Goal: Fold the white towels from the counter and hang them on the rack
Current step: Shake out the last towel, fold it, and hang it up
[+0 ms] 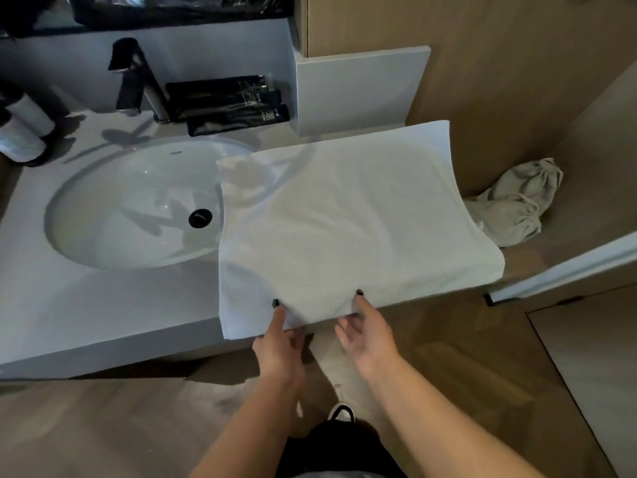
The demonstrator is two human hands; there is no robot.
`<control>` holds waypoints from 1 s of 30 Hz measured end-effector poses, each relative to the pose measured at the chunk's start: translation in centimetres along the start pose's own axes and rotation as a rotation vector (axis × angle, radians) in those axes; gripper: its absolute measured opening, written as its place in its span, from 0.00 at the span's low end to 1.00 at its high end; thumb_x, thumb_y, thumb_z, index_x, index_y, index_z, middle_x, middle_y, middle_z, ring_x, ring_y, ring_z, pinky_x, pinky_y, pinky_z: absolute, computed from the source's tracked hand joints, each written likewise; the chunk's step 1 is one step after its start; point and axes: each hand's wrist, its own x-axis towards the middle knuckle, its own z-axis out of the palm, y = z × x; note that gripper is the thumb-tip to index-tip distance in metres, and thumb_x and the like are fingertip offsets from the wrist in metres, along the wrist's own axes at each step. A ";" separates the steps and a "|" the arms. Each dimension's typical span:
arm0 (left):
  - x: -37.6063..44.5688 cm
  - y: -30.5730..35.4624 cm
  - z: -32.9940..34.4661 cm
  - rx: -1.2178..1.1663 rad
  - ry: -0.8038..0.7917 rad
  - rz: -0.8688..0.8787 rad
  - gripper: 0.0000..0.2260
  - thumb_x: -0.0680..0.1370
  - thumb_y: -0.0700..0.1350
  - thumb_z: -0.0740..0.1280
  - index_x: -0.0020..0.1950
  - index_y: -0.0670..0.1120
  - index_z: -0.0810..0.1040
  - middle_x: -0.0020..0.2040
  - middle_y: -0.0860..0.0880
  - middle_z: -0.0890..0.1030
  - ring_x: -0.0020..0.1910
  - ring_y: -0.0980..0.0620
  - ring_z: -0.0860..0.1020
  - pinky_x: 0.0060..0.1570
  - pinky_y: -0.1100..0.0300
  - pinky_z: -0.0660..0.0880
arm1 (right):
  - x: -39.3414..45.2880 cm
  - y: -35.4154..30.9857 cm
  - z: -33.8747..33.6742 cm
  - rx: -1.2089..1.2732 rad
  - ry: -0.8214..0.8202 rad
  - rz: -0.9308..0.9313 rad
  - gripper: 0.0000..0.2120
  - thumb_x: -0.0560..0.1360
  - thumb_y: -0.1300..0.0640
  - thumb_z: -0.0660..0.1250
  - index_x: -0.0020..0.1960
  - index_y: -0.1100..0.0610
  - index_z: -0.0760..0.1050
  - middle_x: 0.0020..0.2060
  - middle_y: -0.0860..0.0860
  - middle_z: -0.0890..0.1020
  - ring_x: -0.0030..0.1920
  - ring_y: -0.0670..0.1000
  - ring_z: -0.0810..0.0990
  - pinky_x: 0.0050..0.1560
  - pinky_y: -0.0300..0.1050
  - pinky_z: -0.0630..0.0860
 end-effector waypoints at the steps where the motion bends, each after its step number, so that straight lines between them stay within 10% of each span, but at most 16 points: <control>1: -0.2 -0.1 0.1 0.022 -0.010 -0.012 0.16 0.75 0.45 0.73 0.61 0.42 0.77 0.54 0.43 0.83 0.52 0.45 0.81 0.48 0.54 0.79 | 0.2 -0.2 -0.2 0.046 -0.049 0.023 0.08 0.78 0.58 0.68 0.56 0.57 0.76 0.55 0.56 0.81 0.58 0.54 0.80 0.63 0.50 0.73; 5: -0.9 -0.7 -1.0 0.030 -0.052 0.000 0.23 0.67 0.52 0.77 0.58 0.44 0.81 0.50 0.45 0.84 0.45 0.48 0.80 0.51 0.55 0.77 | 0.1 -1.8 -1.8 0.129 -0.109 0.004 0.11 0.76 0.62 0.70 0.58 0.56 0.78 0.51 0.55 0.85 0.52 0.54 0.84 0.49 0.50 0.81; 12: -1.2 0.4 -3.2 0.010 0.102 0.133 0.12 0.76 0.48 0.72 0.57 0.46 0.80 0.49 0.47 0.83 0.40 0.51 0.80 0.36 0.59 0.76 | 1.0 -7.3 -6.1 0.120 -0.010 -0.116 0.11 0.76 0.62 0.69 0.59 0.58 0.77 0.49 0.56 0.86 0.51 0.54 0.85 0.53 0.52 0.82; 17: -2.0 3.1 -4.3 0.108 0.170 0.243 0.05 0.78 0.45 0.70 0.45 0.46 0.77 0.48 0.46 0.81 0.44 0.51 0.80 0.49 0.58 0.78 | 1.7 -13.0 -8.5 0.130 0.155 -0.245 0.05 0.76 0.62 0.71 0.50 0.57 0.77 0.46 0.53 0.84 0.46 0.51 0.83 0.34 0.42 0.82; 21: -2.1 3.7 -5.1 0.297 0.180 0.349 0.07 0.79 0.47 0.69 0.44 0.46 0.78 0.47 0.44 0.81 0.46 0.48 0.80 0.54 0.53 0.78 | 2.3 -16.6 -10.3 0.123 0.267 -0.320 0.06 0.76 0.61 0.72 0.46 0.55 0.74 0.47 0.53 0.83 0.43 0.49 0.82 0.37 0.43 0.80; 27: -3.4 5.1 -5.4 0.634 0.168 0.684 0.14 0.80 0.48 0.67 0.65 0.50 0.75 0.43 0.47 0.83 0.43 0.47 0.82 0.52 0.49 0.77 | 2.7 -19.6 -12.8 -0.261 0.368 -0.539 0.19 0.75 0.62 0.70 0.65 0.55 0.72 0.58 0.56 0.79 0.51 0.56 0.81 0.35 0.45 0.81; 30: -5.3 6.6 -5.1 0.828 0.032 0.847 0.09 0.81 0.44 0.65 0.61 0.52 0.78 0.40 0.48 0.83 0.37 0.55 0.82 0.53 0.48 0.77 | 1.2 -20.7 -13.4 -0.594 0.286 -0.676 0.17 0.78 0.63 0.65 0.65 0.49 0.73 0.56 0.57 0.78 0.44 0.58 0.82 0.35 0.45 0.82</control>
